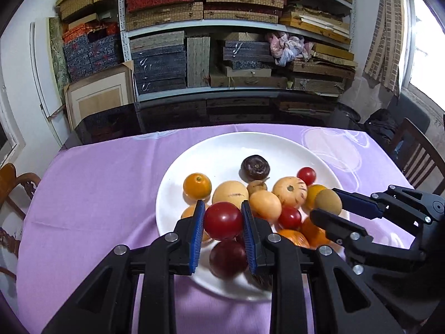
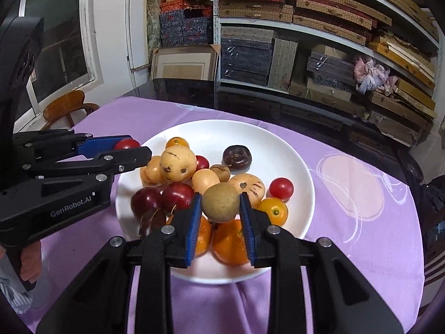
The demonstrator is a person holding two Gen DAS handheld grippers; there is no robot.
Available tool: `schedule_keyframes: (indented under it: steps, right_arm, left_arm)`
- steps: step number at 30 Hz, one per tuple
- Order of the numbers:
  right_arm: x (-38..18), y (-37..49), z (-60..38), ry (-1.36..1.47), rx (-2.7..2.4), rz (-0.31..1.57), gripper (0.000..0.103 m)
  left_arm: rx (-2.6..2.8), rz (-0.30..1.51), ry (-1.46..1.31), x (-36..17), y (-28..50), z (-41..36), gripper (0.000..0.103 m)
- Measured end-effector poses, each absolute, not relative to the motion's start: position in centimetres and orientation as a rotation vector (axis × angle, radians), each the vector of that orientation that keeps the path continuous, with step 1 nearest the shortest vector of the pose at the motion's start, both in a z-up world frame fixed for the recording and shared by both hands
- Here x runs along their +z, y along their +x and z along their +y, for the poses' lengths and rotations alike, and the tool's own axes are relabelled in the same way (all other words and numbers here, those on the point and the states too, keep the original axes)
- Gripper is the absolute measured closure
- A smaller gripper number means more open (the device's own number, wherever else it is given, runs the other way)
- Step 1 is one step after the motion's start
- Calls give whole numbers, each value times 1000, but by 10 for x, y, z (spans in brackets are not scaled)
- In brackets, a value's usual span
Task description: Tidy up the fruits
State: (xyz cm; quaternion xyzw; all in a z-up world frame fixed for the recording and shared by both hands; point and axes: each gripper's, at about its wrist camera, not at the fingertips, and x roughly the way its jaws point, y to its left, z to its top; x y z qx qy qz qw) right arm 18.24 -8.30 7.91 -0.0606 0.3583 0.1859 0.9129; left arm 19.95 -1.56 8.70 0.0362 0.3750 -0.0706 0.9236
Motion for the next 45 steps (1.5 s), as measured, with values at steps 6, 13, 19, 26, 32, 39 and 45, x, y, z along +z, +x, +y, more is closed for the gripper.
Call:
schedule_keyframes:
  steps: [6, 13, 19, 26, 32, 39, 45]
  right_arm:
    - [65, 217, -75, -104, 379, 762, 76]
    - [54, 226, -79, -70, 366, 770, 57]
    - [63, 200, -86, -46, 353, 716, 36]
    - [59, 134, -102, -19, 325, 686, 14]
    - [53, 88, -109, -34, 276, 651, 6]
    - [54, 65, -125, 9, 239, 642, 4]
    - [52, 60, -118, -41, 221, 654, 4]
  left_arm:
    - [-127, 816, 17, 65, 221, -3, 75]
    - [-133, 831, -10, 54, 223, 3, 68]
    - [-124, 796, -36, 57, 195, 8, 42]
    - [-92, 759, 7, 56, 139, 4, 14]
    - [-96, 677, 8, 72, 110, 1, 3]
    - [-102, 708, -10, 76, 109, 6, 3]
    - [-67, 710, 31, 72, 102, 1, 3]
